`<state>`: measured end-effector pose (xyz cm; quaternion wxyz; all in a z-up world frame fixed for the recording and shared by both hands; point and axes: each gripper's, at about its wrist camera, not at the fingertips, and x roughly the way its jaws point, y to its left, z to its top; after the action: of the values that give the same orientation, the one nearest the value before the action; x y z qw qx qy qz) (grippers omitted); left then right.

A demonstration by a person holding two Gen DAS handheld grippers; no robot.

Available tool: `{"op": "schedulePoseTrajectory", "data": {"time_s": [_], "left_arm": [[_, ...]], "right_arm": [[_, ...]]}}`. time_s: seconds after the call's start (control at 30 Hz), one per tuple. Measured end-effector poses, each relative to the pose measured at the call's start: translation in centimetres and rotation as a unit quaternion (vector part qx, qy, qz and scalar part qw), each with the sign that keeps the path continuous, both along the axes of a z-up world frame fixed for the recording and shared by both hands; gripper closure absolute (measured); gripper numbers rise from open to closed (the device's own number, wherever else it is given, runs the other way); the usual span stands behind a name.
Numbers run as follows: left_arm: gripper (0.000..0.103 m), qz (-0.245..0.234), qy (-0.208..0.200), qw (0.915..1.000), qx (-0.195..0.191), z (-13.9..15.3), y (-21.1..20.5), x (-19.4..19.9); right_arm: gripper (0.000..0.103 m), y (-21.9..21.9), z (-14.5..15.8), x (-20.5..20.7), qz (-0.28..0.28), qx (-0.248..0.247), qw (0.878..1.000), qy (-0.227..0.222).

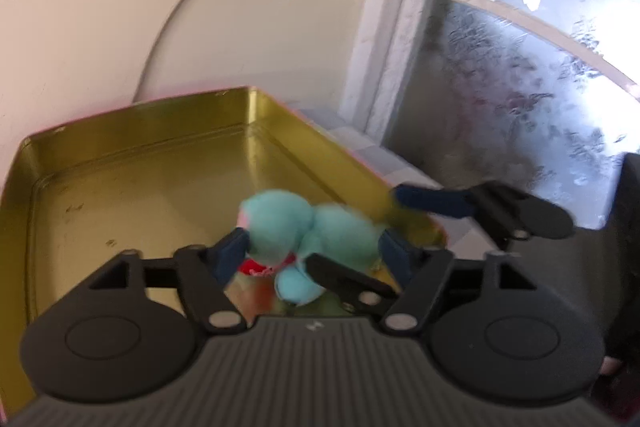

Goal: Organize objects
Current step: 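Carry the plush into the pink biscuit tin and open the left gripper, then move both grippers to the teal zippered pouch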

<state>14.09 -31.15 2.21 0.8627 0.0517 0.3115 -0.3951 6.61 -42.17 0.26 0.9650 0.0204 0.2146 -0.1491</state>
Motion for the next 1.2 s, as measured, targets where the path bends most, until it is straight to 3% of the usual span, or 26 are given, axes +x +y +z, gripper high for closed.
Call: {"op": "schedulePoseTrajectory", "data": {"time_s": [0.1, 0.2, 0.37, 0.47, 0.57, 0.73, 0.87, 0.97, 1.03, 1.13, 1.2], "left_arm": [[0.015, 0.010, -0.002, 0.9999, 0.000, 0.5, 0.9, -0.8], [0.015, 0.004, -0.013, 0.9996, -0.026, 1.9, 2.3, -2.4], [0.013, 0.011, -0.052, 0.9969, -0.058, 3.1, 7.9, -6.3], [0.013, 0.046, -0.070, 0.9949, -0.055, 2.2, 13.0, -8.6], [0.013, 0.107, -0.067, 0.9916, -0.024, 0.3, 18.0, -9.4], [0.013, 0.243, -0.042, 0.9685, 0.033, -2.1, 27.1, -9.4], [0.013, 0.345, -0.035, 0.9375, 0.032, -2.9, 34.2, -9.2], [0.013, 0.387, -0.015, 0.9219, 0.009, -3.2, 38.1, -8.4], [0.013, 0.395, -0.010, 0.9187, -0.010, -3.0, 40.0, -7.8], [0.013, 0.400, -0.011, 0.9157, -0.037, -2.7, 41.7, -7.3], [0.013, 0.402, -0.010, 0.9142, -0.049, -2.9, 42.7, -7.4]], "right_arm": [[0.010, 1.0, 0.5, -1.0, -0.005, -0.005, 1.000, -0.013], [0.010, 2.3, 1.7, -2.9, -0.007, 0.005, 0.999, -0.041], [0.017, 6.3, 2.6, -5.5, 0.026, 0.030, 0.996, -0.074], [0.025, 9.6, 2.1, -5.3, 0.075, 0.050, 0.994, -0.058], [0.036, 13.3, 1.0, -3.3, 0.138, 0.079, 0.987, -0.020], [0.041, 18.5, -0.7, 1.5, 0.226, 0.151, 0.961, 0.047], [0.041, 22.0, -1.8, 6.3, 0.262, 0.243, 0.930, 0.086], [0.041, 25.2, -2.9, 9.5, 0.274, 0.276, 0.915, 0.111], [0.040, 26.3, -3.8, 11.2, 0.268, 0.304, 0.906, 0.121], [0.037, 26.6, -5.2, 13.5, 0.252, 0.379, 0.880, 0.134], [0.034, 26.9, -6.0, 14.3, 0.238, 0.405, 0.871, 0.144]]}}
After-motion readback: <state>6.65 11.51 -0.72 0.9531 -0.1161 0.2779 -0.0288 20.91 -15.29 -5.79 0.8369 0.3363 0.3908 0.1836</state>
